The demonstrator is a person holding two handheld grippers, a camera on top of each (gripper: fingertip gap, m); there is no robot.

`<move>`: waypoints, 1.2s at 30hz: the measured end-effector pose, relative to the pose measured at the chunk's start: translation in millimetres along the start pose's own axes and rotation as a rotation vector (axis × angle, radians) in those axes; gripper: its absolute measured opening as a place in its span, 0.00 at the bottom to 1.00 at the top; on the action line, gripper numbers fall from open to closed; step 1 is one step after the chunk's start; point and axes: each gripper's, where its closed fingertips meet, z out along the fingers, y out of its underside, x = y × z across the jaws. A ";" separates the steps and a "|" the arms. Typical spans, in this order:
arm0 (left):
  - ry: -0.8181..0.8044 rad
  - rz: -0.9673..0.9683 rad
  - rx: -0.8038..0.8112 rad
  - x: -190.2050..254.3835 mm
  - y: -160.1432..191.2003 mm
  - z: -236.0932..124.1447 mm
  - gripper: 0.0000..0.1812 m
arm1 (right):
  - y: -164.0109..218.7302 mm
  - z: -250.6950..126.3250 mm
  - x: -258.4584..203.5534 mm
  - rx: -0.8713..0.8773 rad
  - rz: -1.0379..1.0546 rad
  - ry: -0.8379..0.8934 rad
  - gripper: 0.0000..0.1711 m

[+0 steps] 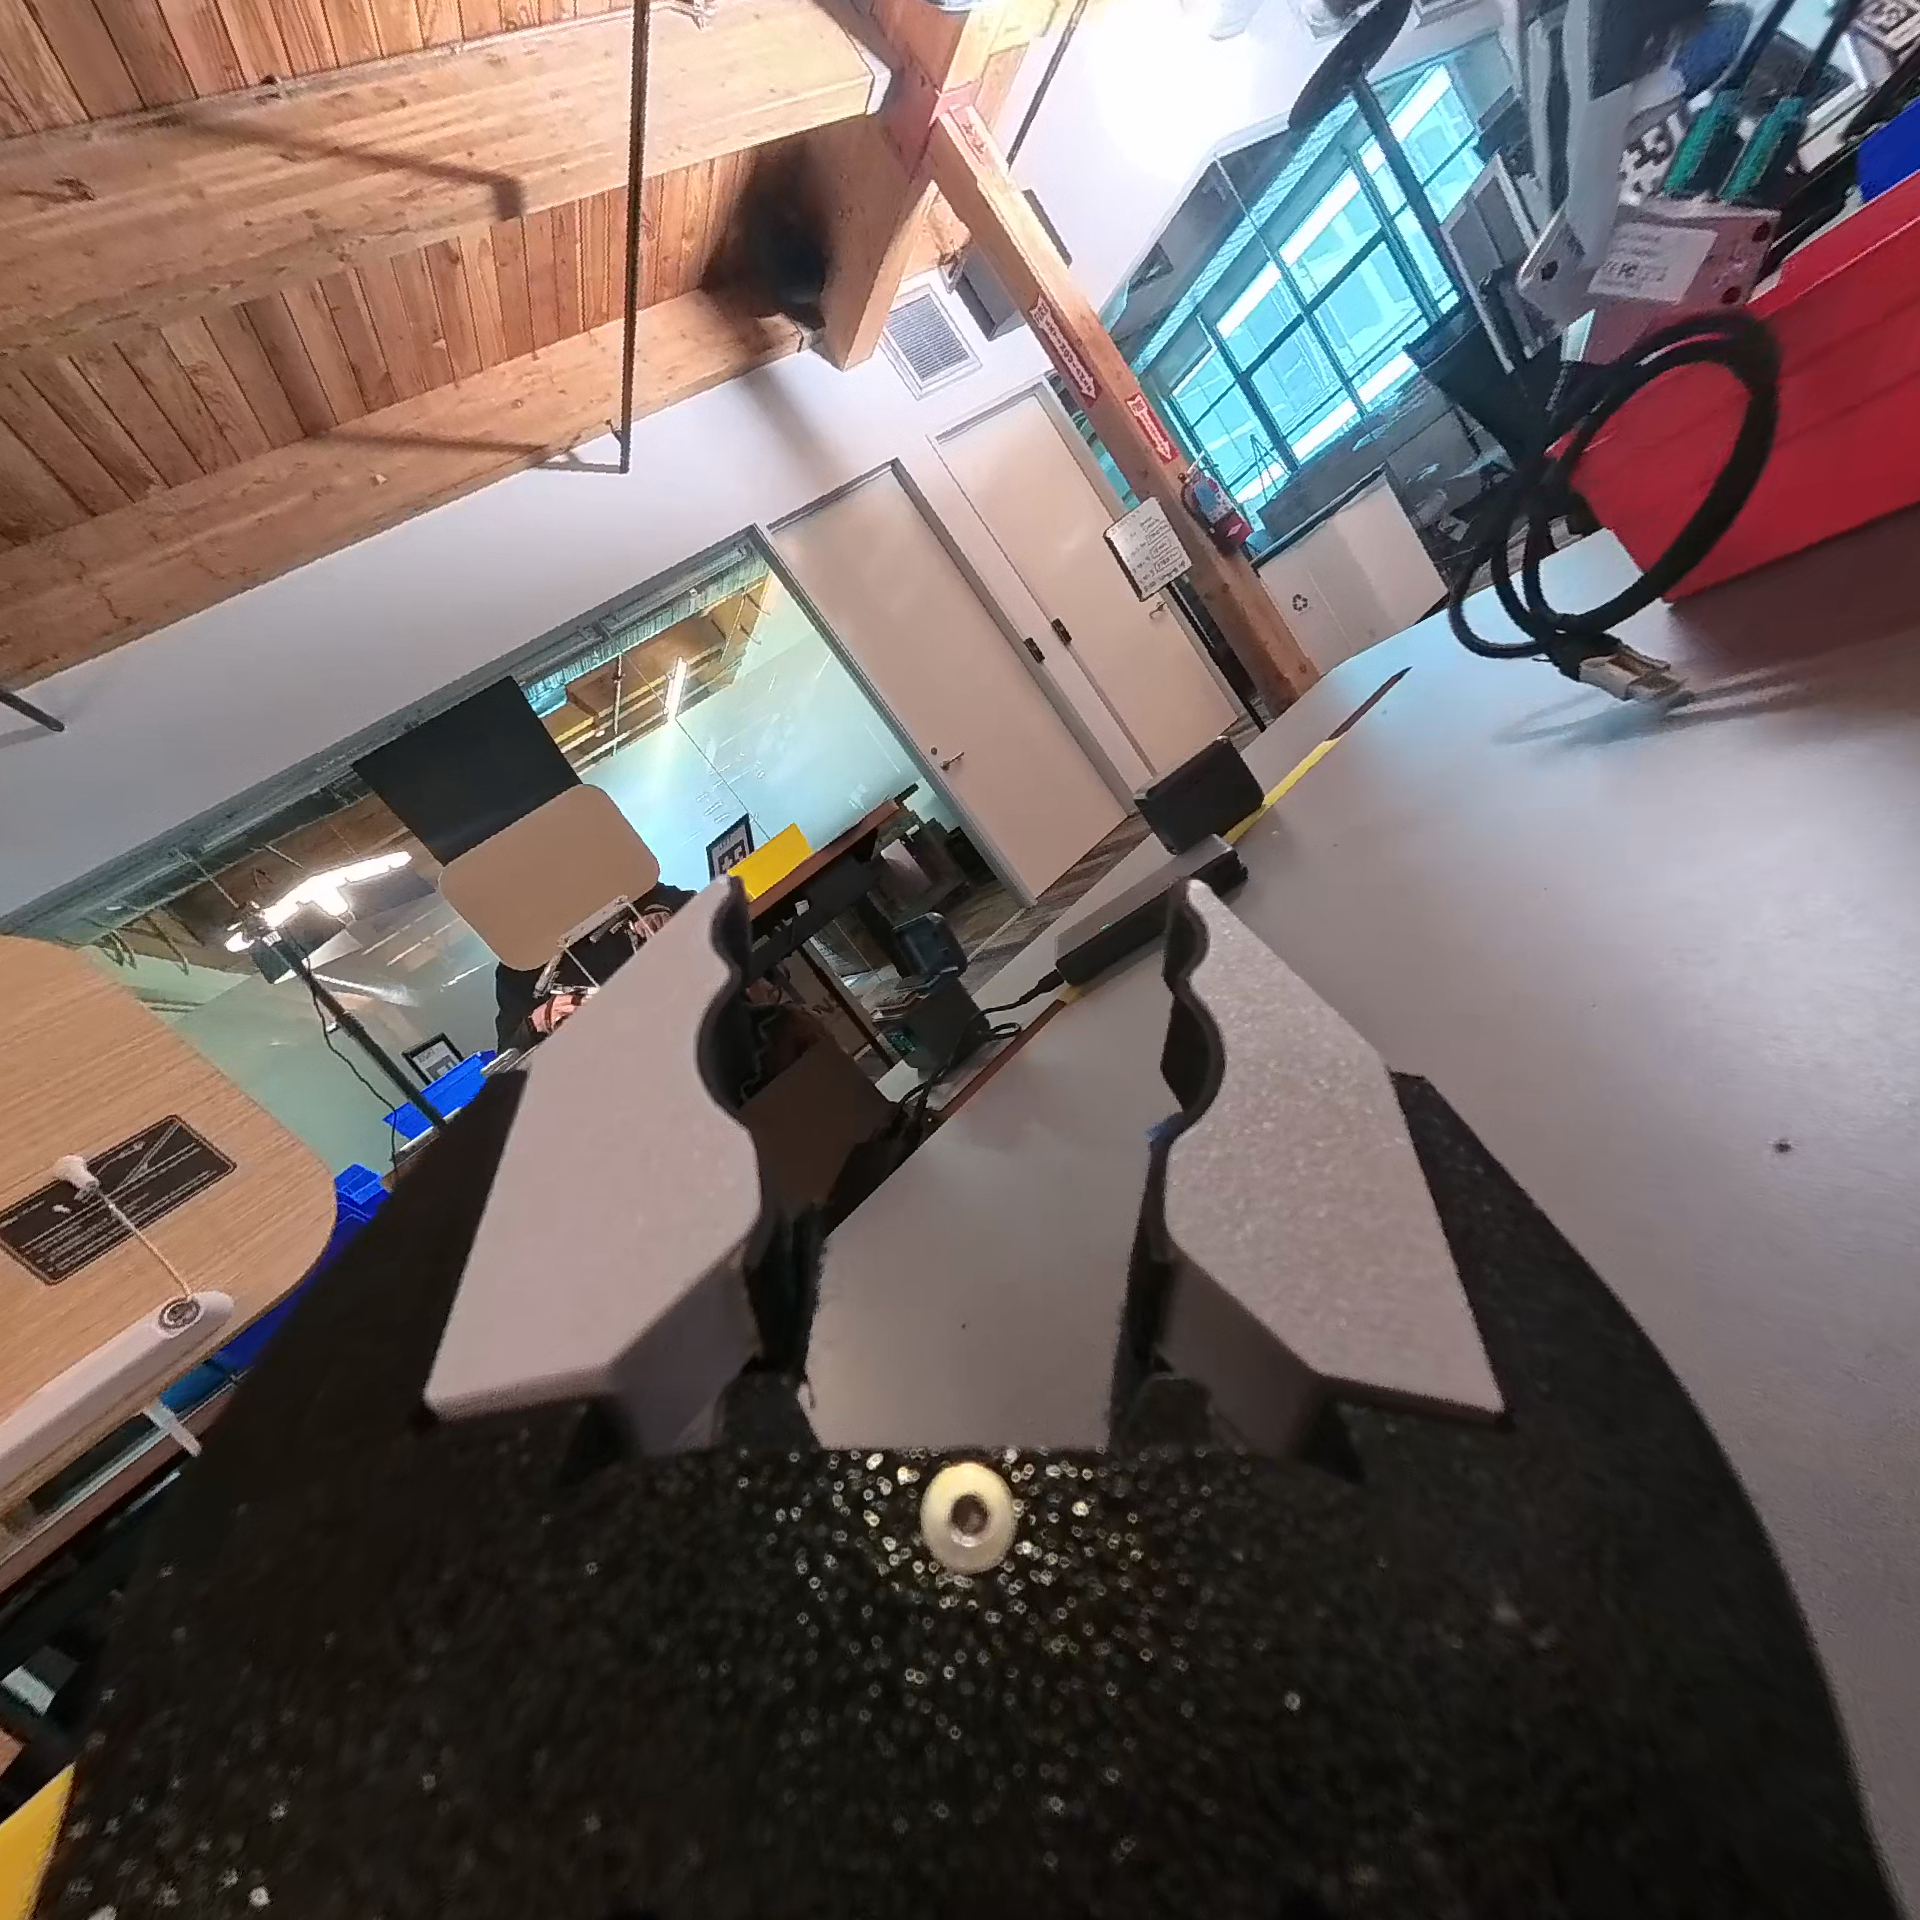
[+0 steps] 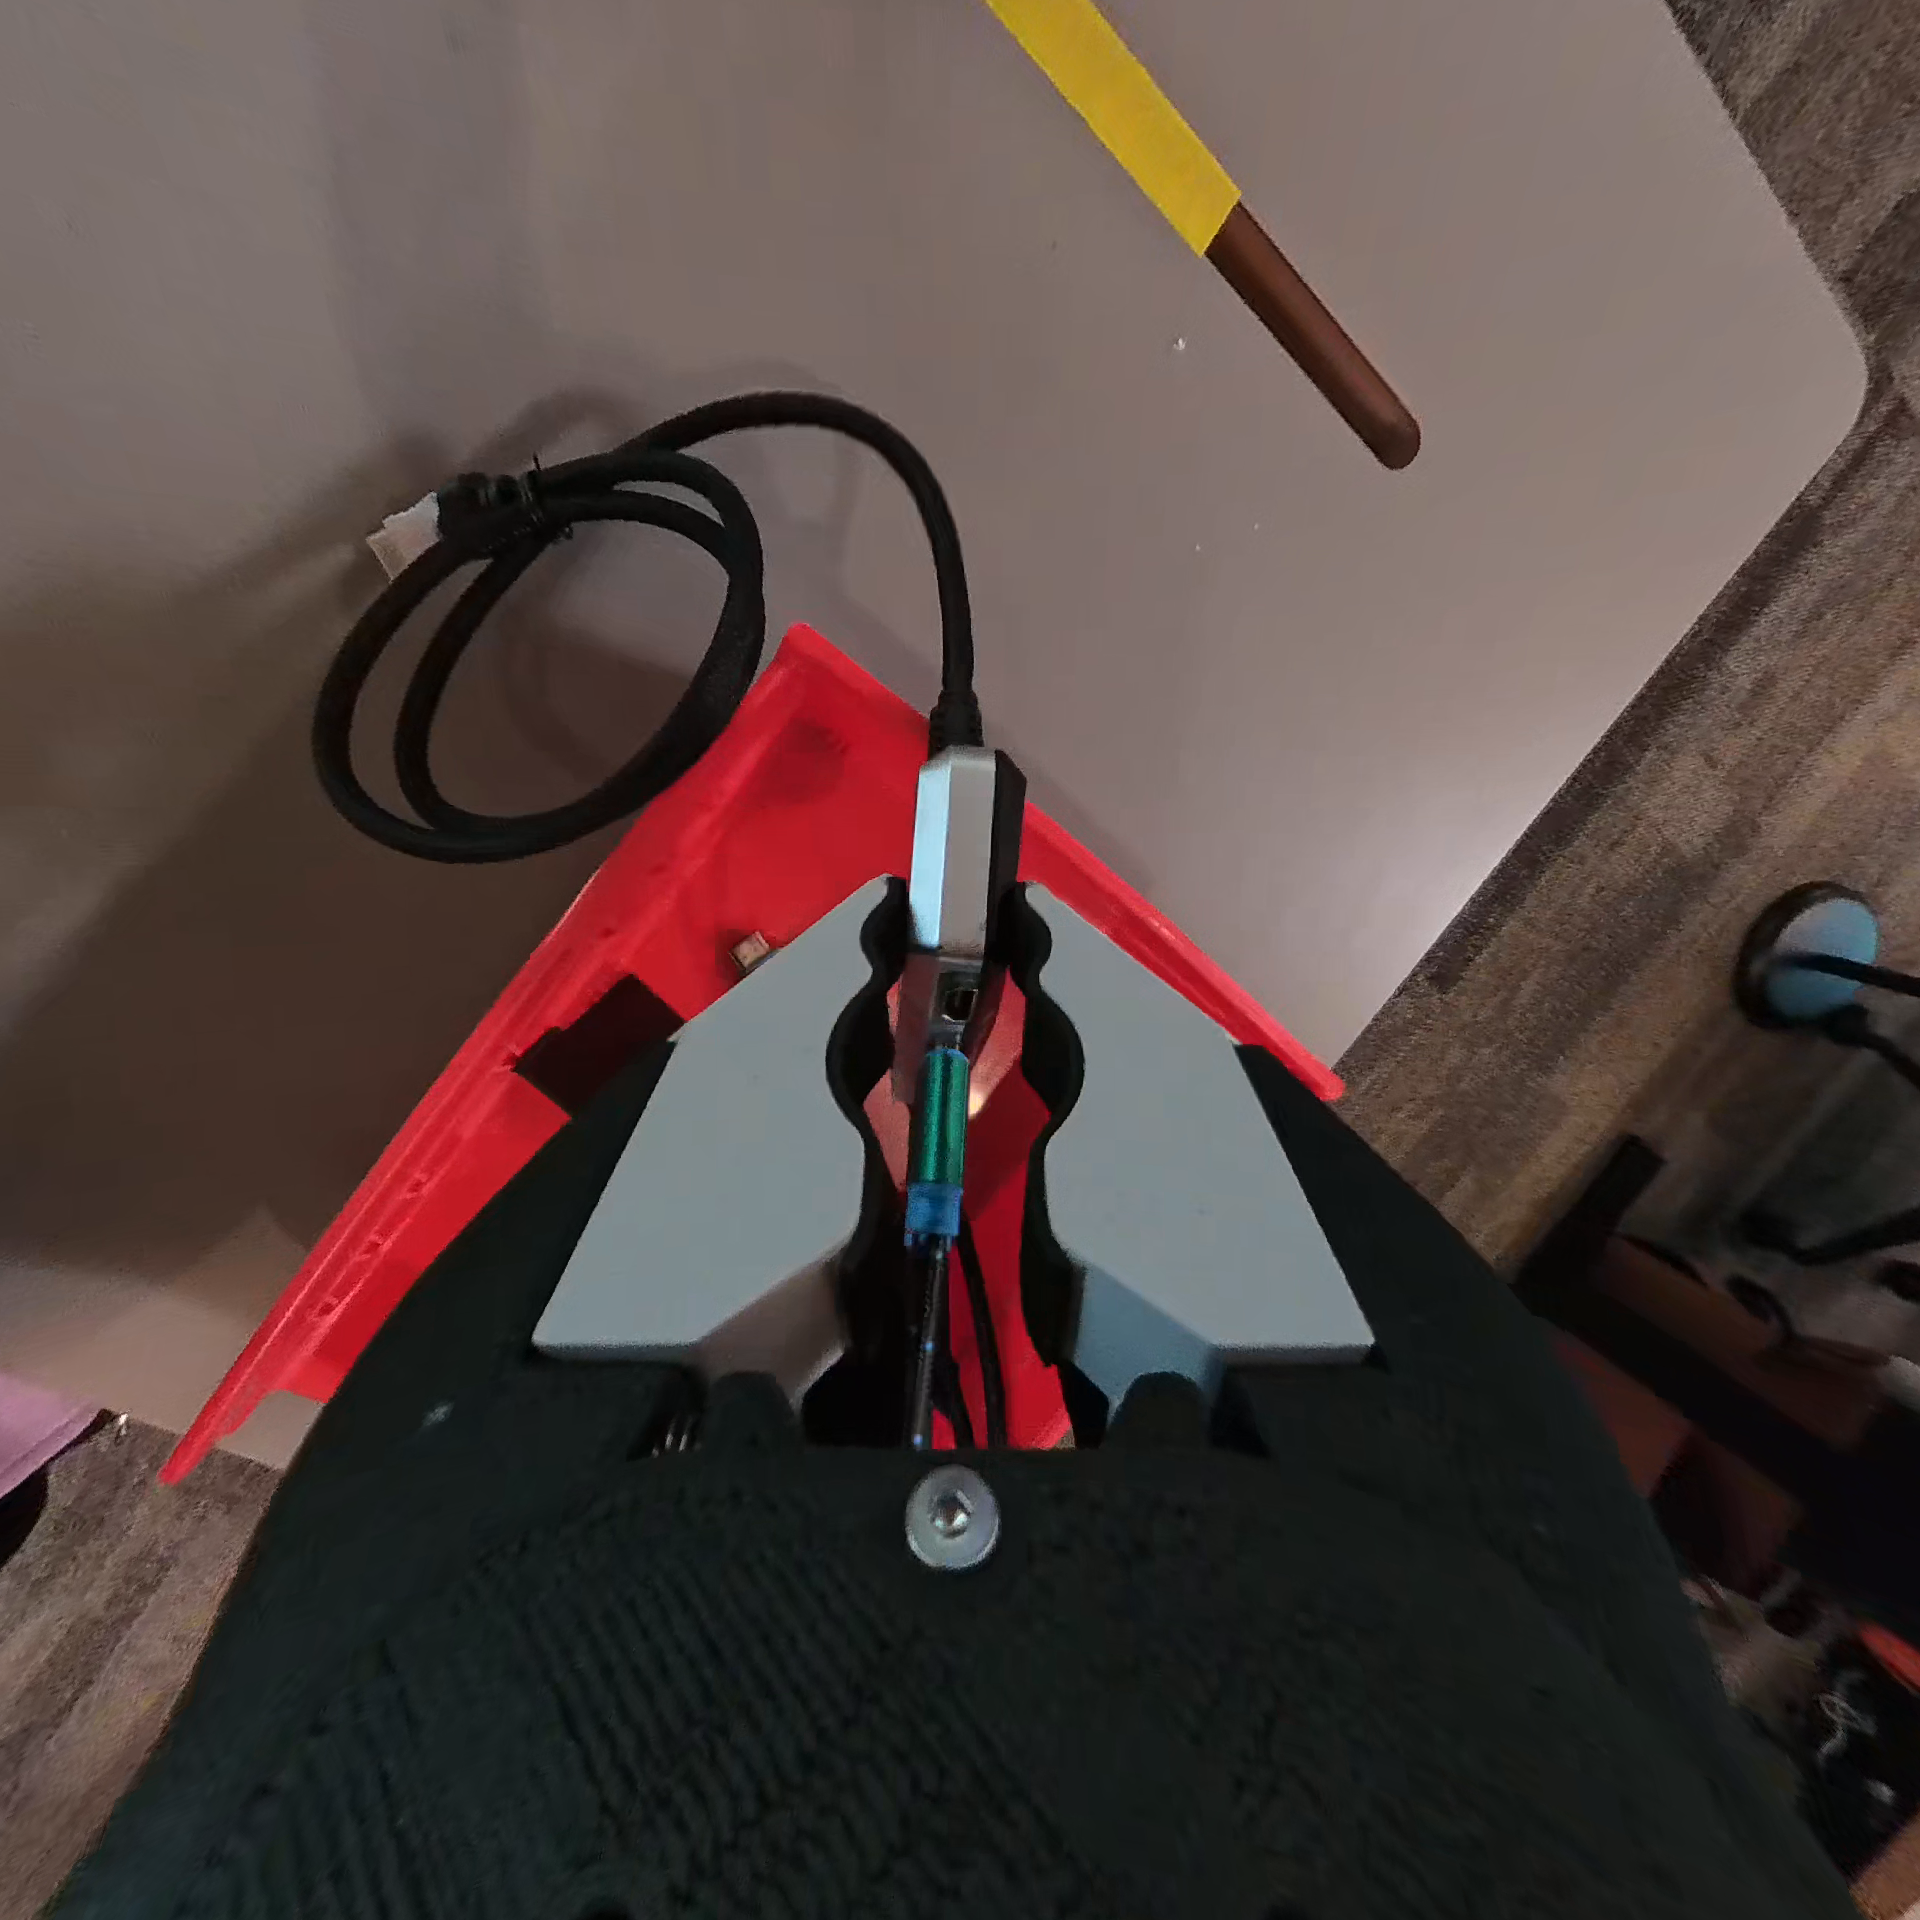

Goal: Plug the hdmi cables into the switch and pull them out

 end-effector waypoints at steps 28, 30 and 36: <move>0.018 0.020 -0.004 6.5 -0.4 1.5 0.43 | -56.3 -122.6 -83.2 0.879 -0.113 0.476 0.22; 0.020 0.021 -0.004 6.9 -0.5 1.5 0.43 | -83.4 -127.7 -134.4 1.117 -0.116 0.405 0.21; 0.022 0.005 -0.007 6.0 0.3 1.2 0.43 | -155.5 -66.0 -243.8 1.548 -0.109 0.281 0.22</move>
